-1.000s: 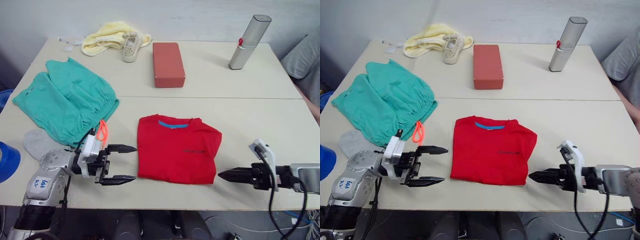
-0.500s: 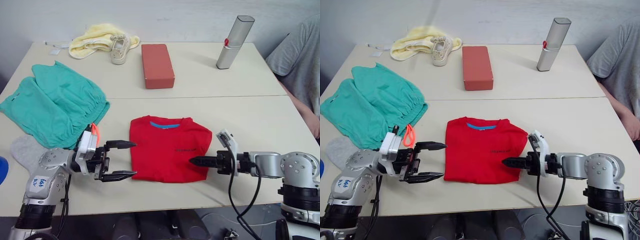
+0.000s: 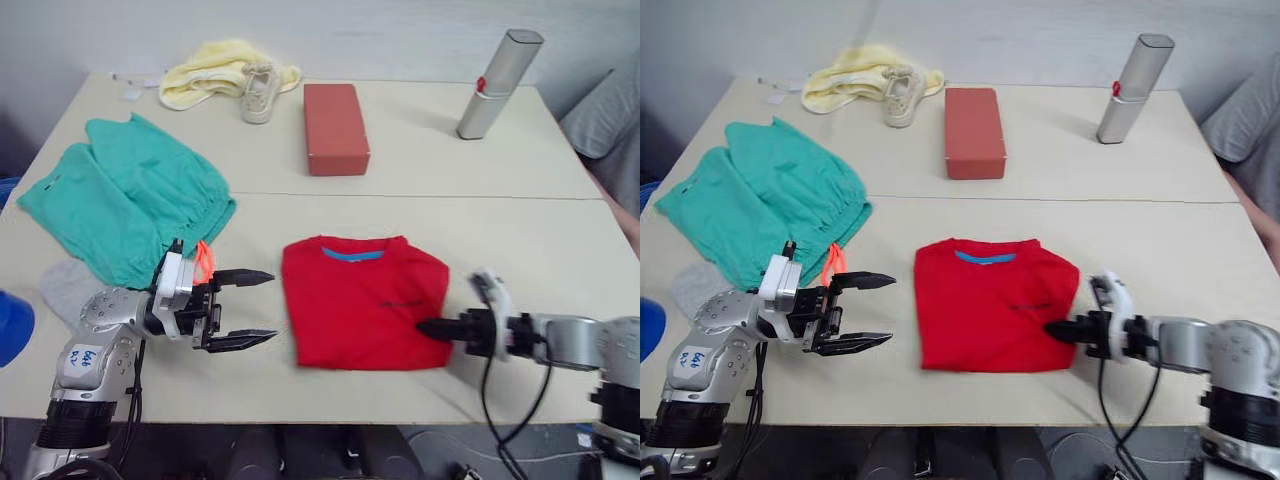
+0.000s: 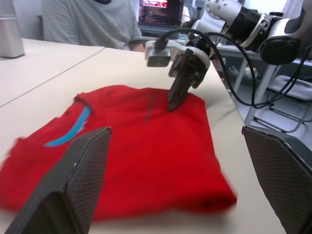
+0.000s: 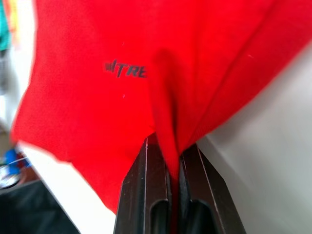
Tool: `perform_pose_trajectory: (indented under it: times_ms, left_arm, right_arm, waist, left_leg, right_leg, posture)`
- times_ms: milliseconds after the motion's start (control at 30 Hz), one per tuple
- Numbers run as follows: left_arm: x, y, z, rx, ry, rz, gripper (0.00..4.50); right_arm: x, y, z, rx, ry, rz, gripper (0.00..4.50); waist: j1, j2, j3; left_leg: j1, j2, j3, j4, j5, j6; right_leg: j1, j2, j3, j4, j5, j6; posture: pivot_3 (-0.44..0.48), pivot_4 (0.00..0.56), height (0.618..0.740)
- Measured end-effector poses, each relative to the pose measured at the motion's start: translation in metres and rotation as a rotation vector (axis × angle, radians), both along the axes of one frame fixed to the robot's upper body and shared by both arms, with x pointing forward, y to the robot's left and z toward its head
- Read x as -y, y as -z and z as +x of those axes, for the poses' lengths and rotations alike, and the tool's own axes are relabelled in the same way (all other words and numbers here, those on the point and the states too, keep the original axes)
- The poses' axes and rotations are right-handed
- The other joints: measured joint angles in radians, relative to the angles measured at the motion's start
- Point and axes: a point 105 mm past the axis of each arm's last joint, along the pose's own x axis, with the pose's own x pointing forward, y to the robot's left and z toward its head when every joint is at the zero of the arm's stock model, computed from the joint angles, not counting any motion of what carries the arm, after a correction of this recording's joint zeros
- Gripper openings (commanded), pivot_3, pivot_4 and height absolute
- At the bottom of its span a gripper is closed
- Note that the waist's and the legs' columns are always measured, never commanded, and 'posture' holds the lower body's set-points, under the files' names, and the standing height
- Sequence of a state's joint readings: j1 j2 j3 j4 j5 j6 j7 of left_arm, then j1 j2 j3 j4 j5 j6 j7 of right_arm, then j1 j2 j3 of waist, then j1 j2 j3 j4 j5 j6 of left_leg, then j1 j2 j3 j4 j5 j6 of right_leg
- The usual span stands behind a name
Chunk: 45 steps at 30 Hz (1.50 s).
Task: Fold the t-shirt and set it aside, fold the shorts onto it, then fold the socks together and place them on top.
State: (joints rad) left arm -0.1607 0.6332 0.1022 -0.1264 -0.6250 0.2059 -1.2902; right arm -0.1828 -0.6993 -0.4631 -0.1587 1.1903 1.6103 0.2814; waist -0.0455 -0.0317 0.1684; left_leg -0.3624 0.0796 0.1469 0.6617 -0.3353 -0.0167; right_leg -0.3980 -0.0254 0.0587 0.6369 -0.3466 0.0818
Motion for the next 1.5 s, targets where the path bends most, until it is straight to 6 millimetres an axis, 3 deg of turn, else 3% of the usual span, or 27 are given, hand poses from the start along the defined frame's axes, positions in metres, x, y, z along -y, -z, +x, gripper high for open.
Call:
perform_pose_trajectory:
  times_ms: [367, 667, 767, 1067, 1100, 1167, 1267, 1400, 1500]
  left_arm:
    - [0.007, -0.001, 0.01, 0.002, 0.035, -0.013, 4.5]
    - [0.004, 0.002, 0.011, -0.015, 0.042, -0.001, 4.5]
    - [0.002, 0.001, 0.012, -0.011, 0.047, 0.01, 4.5]
    - [0.002, -0.001, 0.013, 0.009, 0.051, 0.028, 4.5]
    - [0.002, -0.001, 0.013, 0.009, 0.052, 0.03, 4.5]
    - [0.001, -0.001, 0.013, 0.009, 0.051, 0.038, 4.5]
    - [-0.004, -0.001, 0.012, 0.006, 0.038, 0.05, 4.5]
    - [-0.011, 0.003, 0.009, -0.01, 0.01, 0.053, 4.5]
    - [-0.013, 0.006, 0.008, -0.021, -0.008, 0.051, 4.5]
  right_arm:
    - [0.092, -0.012, -0.029, 0.011, 0.298, -0.177, 0.03]
    - [0.172, -0.026, -0.03, 0.065, 0.503, -0.342, 0.03]
    - [0.177, -0.023, -0.027, 0.066, 0.509, -0.345, 0.03]
    - [0.165, -0.007, -0.026, 0.033, 0.456, -0.319, 0.03]
    - [0.164, -0.007, -0.029, 0.021, 0.454, -0.31, 0.54]
    - [0.166, -0.005, -0.037, -0.001, 0.462, -0.312, 0.9]
    - [0.186, -0.007, -0.067, -0.068, 0.466, -0.418, 1.89]
    - [0.209, -0.036, -0.09, 0.041, 0.369, -0.624, 3.23]
    - [0.198, -0.066, -0.083, 0.249, 0.208, -0.682, 3.23]
  waist:
    - [0.005, 0.004, -0.001]
    - [0.001, 0.005, 0.0]
    - [-0.001, 0.005, 0.0]
    - [-0.007, 0.007, -0.001]
    - [-0.007, 0.007, -0.001]
    - [-0.006, 0.007, -0.001]
    - [0.01, 0.012, -0.001]
    - [0.014, 0.012, -0.001]
    - [0.005, 0.012, 0.0]
  left_leg:
    - [-0.008, 0.0, 0.002, 0.001, 0.001, 0.001]
    - [-0.008, -0.002, 0.005, 0.003, 0.003, 0.003]
    - [-0.007, -0.002, 0.004, 0.003, 0.003, 0.002]
    - [-0.007, -0.002, 0.004, 0.003, 0.003, 0.002]
    - [-0.008, -0.002, 0.004, 0.003, 0.003, 0.002]
    - [-0.008, -0.002, 0.004, 0.003, 0.003, 0.002]
    - [-0.008, -0.004, 0.004, 0.002, 0.003, 0.002]
    - [-0.007, -0.004, 0.004, 0.002, 0.003, 0.003]
    - [-0.006, -0.004, 0.005, 0.002, 0.003, 0.003]
  right_leg:
    - [-0.009, 0.001, 0.002, 0.001, 0.001, 0.003]
    - [-0.009, 0.001, 0.004, 0.001, 0.004, 0.006]
    - [-0.009, 0.001, 0.004, 0.002, 0.004, 0.006]
    - [-0.009, 0.001, 0.004, 0.002, 0.004, 0.006]
    - [-0.01, 0.001, 0.004, 0.003, 0.004, 0.006]
    - [-0.01, 0.001, 0.004, 0.003, 0.004, 0.006]
    - [-0.01, 0.0, 0.004, 0.001, 0.004, 0.007]
    - [-0.009, 0.0, 0.004, 0.0, 0.004, 0.007]
    - [-0.008, 0.001, 0.003, 0.001, 0.006, 0.009]
  posture:
    - [0.0, 0.15, 0.74]
    - [0.0, 0.15, 0.74]
    - [0.0, 0.15, 0.74]
    - [0.0, 0.15, 0.74]
    - [0.0, 0.15, 0.74]
    - [0.0, 0.15, 0.74]
    - [0.0, 0.15, 0.74]
    - [0.0, 0.15, 0.74]
    - [0.0, 0.15, 0.74]
